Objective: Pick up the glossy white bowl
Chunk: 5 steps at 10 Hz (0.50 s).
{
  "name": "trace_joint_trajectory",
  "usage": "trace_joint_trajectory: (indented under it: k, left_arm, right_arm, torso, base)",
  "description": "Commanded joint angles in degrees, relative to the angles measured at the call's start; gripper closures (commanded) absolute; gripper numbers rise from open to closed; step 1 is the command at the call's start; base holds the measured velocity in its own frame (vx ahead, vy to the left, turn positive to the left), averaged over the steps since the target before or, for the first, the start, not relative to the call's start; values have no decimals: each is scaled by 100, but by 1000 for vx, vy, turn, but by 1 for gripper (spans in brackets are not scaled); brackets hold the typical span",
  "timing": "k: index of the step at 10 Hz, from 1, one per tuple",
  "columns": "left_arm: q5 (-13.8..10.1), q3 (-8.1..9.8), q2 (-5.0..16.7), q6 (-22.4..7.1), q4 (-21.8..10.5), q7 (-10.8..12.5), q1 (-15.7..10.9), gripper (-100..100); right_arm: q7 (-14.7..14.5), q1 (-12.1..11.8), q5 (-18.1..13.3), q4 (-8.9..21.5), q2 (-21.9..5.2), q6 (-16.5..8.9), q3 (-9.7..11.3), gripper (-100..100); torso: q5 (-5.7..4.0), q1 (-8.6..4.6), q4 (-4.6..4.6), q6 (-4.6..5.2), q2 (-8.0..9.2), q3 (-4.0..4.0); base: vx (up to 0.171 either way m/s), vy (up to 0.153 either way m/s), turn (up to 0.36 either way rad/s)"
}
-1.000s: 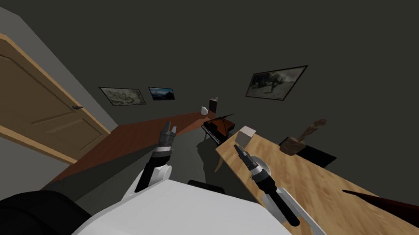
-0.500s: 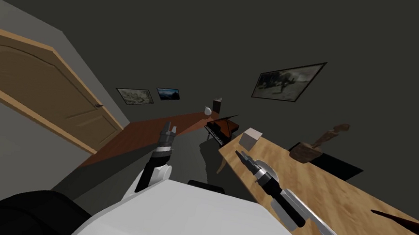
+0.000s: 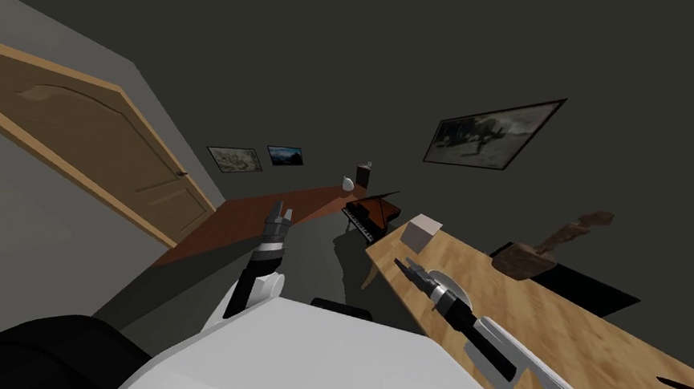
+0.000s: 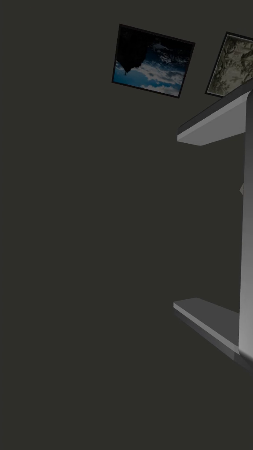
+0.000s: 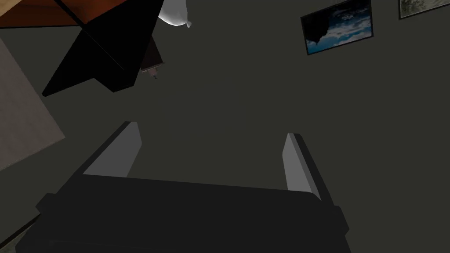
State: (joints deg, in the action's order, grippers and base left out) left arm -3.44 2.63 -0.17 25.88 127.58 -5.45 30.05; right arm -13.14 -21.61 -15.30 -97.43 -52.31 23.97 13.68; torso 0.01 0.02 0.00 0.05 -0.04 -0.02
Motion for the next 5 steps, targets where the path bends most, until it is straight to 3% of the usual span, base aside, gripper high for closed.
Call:
trace_joint_trajectory:
  k: [1, 2, 4, 5]
  left_arm:
    - [0, 0, 0, 0, 0, 0, 0, 0]
    - [0, 0, 0, 0, 0, 0, 0, 0]
    - [0, 0, 0, 0, 0, 0, 0, 0]
    - [0, 0, 0, 0, 0, 0, 0, 0]
  right_arm:
    - [-59, 19, -128, 286, -286, 6, 72, -100]
    - [-59, 19, -128, 333, -304, 6, 72, -100]
    - [-211, 53, -384, 743, -725, 28, 223, -100]
    - [-211, 53, -384, 876, -751, 28, 223, -100]
  torso:
    - [0, 0, 0, 0, 0, 0]
    - [0, 0, 0, 0, 0, 0]
    - [0, 2, -1, -2, -2, -1]
    - [0, 5, -1, -2, -5, -3]
  base:
    - [5, 17, 74]
    - [6, 14, 61]
    - [11, 27, 112]
    - [22, 14, 70]
